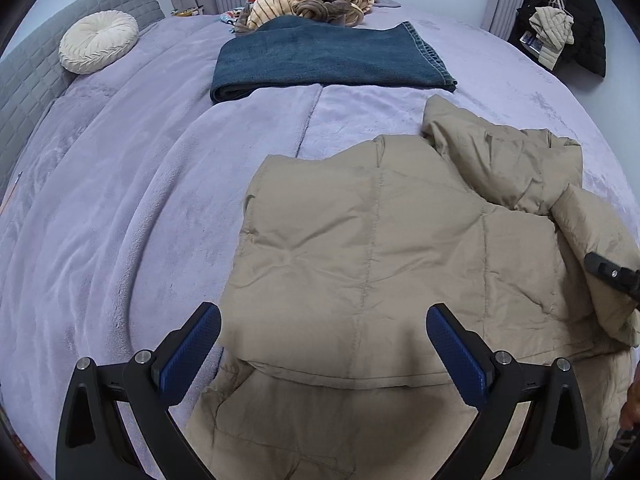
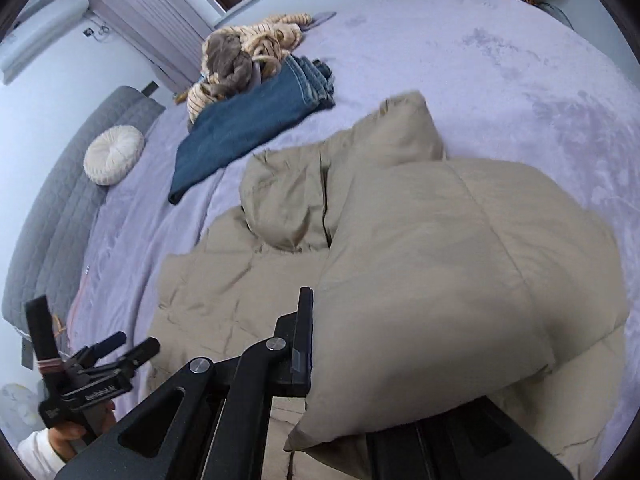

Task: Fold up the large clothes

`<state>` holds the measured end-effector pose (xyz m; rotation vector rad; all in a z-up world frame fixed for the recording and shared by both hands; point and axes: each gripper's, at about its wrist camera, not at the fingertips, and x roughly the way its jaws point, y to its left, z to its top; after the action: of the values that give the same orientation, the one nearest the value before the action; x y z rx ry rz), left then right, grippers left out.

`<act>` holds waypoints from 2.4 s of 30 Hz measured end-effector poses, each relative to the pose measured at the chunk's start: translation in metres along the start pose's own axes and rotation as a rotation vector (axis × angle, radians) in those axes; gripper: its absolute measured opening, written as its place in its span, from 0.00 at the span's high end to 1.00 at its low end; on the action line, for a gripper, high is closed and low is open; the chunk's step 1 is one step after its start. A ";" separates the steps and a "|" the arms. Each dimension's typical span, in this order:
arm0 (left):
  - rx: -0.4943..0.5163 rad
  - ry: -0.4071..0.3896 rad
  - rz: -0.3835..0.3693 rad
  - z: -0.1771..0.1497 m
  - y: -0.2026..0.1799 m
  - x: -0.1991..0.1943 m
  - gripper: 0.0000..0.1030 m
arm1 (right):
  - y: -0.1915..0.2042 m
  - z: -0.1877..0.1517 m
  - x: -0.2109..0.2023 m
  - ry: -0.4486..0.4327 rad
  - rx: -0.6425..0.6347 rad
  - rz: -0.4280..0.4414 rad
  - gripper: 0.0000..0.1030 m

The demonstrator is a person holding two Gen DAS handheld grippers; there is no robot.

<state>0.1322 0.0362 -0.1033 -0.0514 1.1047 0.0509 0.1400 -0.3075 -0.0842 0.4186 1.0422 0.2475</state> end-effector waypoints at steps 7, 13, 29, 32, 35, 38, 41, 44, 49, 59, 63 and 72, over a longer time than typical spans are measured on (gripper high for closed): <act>0.001 0.033 -0.053 0.000 -0.007 0.014 0.00 | -0.010 -0.026 0.038 0.064 0.021 -0.110 0.77; 0.010 0.052 -0.135 0.008 -0.024 0.021 0.00 | 0.009 -0.025 0.022 0.086 -0.006 -0.091 0.24; -0.137 0.034 -0.326 0.023 0.054 0.011 0.09 | 0.008 0.019 -0.016 -0.085 0.137 0.075 0.93; -0.189 0.052 -0.386 0.023 0.062 0.014 0.09 | 0.059 0.009 0.008 -0.011 -0.019 0.092 0.93; -0.203 0.068 -0.443 0.023 0.059 0.015 0.09 | 0.092 -0.008 0.032 0.071 -0.113 0.070 0.88; -0.201 0.082 -0.502 0.022 0.049 0.016 0.09 | 0.102 -0.025 0.047 0.153 -0.138 0.048 0.69; -0.206 0.118 -0.595 0.024 0.035 0.022 0.09 | 0.094 -0.040 0.040 0.197 -0.127 0.065 0.50; -0.192 0.151 -0.612 0.025 0.017 0.034 0.09 | 0.060 -0.054 0.016 0.217 -0.038 0.087 0.41; -0.136 0.190 -0.610 0.025 -0.021 0.052 0.12 | -0.035 -0.078 -0.026 0.206 0.223 0.052 0.41; 0.049 0.144 -0.414 0.011 -0.055 0.051 0.87 | -0.153 -0.074 -0.077 -0.032 0.578 -0.003 0.96; 0.070 0.148 -0.367 0.008 -0.058 0.066 0.87 | -0.145 -0.069 -0.056 0.033 0.448 -0.083 0.96; 0.101 0.066 -0.266 0.013 -0.046 0.024 0.86 | -0.147 -0.074 -0.072 0.103 0.402 -0.098 0.75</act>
<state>0.1573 -0.0081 -0.1181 -0.1103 1.1572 -0.2464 0.0406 -0.4510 -0.1259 0.7202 1.2129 -0.0316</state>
